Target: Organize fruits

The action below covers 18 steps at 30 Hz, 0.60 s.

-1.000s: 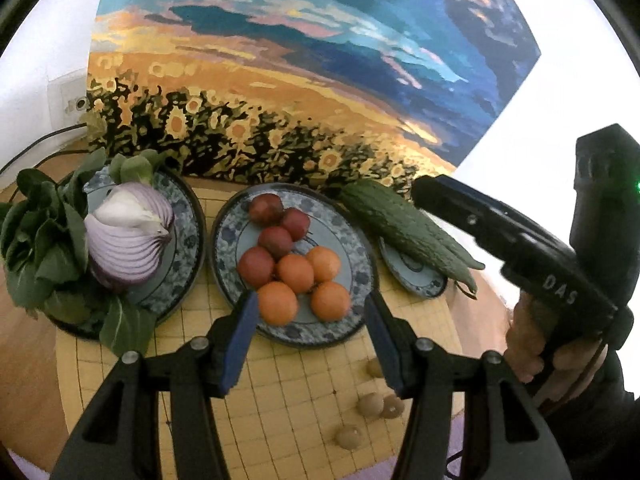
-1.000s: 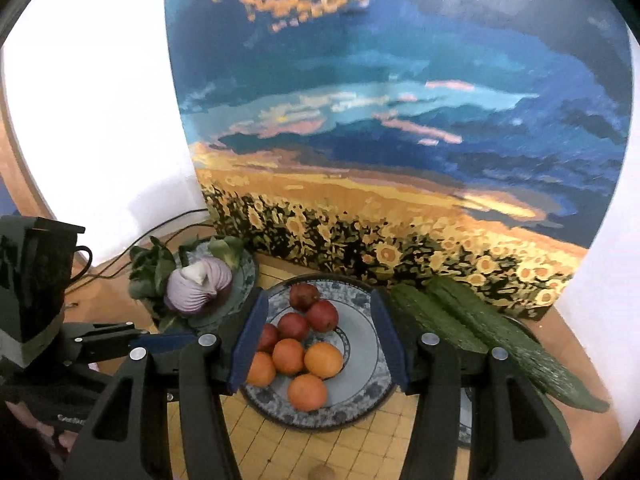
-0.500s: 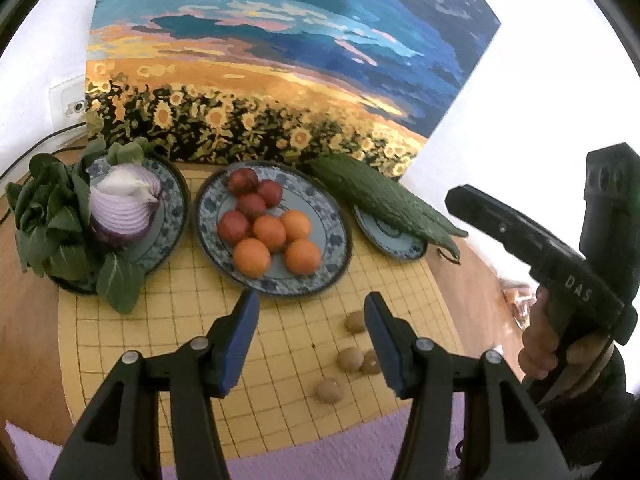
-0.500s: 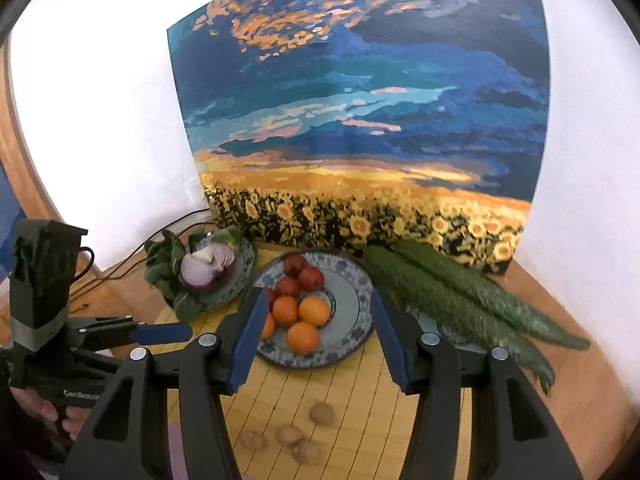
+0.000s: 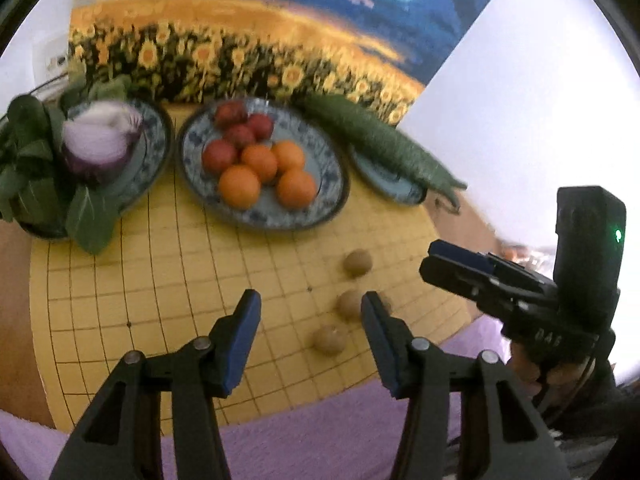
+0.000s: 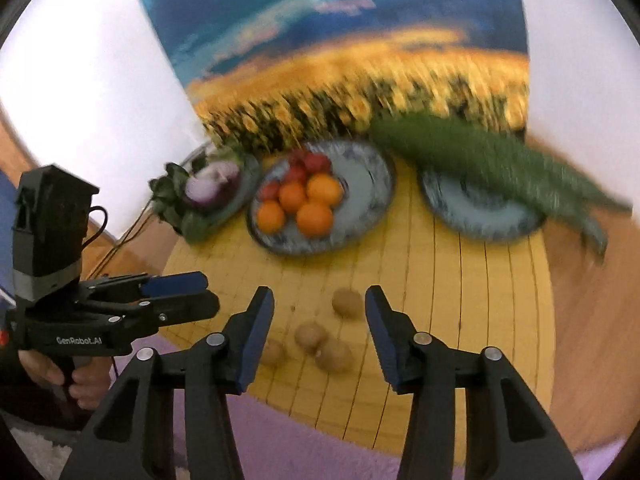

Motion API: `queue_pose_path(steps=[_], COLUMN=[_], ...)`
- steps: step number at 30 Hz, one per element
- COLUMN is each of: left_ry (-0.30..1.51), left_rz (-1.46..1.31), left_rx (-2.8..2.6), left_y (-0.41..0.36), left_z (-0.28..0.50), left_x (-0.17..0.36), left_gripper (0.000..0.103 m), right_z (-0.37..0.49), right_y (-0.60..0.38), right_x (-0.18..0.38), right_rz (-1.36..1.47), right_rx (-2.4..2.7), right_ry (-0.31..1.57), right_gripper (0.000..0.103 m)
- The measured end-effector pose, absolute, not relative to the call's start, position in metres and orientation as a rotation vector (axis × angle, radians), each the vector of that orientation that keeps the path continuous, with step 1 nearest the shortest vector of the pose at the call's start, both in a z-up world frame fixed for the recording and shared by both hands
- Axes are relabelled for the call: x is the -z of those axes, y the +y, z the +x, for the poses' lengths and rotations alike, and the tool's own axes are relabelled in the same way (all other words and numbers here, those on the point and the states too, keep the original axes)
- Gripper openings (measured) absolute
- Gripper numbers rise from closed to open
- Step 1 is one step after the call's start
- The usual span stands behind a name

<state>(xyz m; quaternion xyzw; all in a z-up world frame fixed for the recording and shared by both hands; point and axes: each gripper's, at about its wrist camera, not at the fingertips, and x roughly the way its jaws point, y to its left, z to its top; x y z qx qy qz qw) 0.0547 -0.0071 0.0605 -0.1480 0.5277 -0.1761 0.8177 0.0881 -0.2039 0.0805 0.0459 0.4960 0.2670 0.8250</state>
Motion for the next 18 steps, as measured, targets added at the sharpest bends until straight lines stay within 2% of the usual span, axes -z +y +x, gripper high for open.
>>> queue_pose_path(steps=[6,14,16,18], left_ry=[1.178,1.238,1.263,1.253], left_rz=[-0.264,-0.206,-0.186,-0.165], left_rx=[0.442,0.527,0.522,0.524], left_y=[-0.022,-0.044,-0.048,-0.050], left_z=[0.051,0.053,0.055,0.054], left_x=[-0.044,-0.028,-0.021,-0.019], left_gripper=[0.048,0.045,0.037,0.035], right_z=[0.093,0.093,0.094,0.095], right_y=[-0.225,-0.219,-0.216,-0.214], right_x=[-0.051,-0.028,-0.024,-0.022], right_rz=[0.238,0.269,0.269,0.273], right_rx=[-0.521,-0.551,-0.562,-0.573], right_ry=[1.184,1.295,1.308,1.318], right_gripper=[0.042,0.036,0.032,0.029])
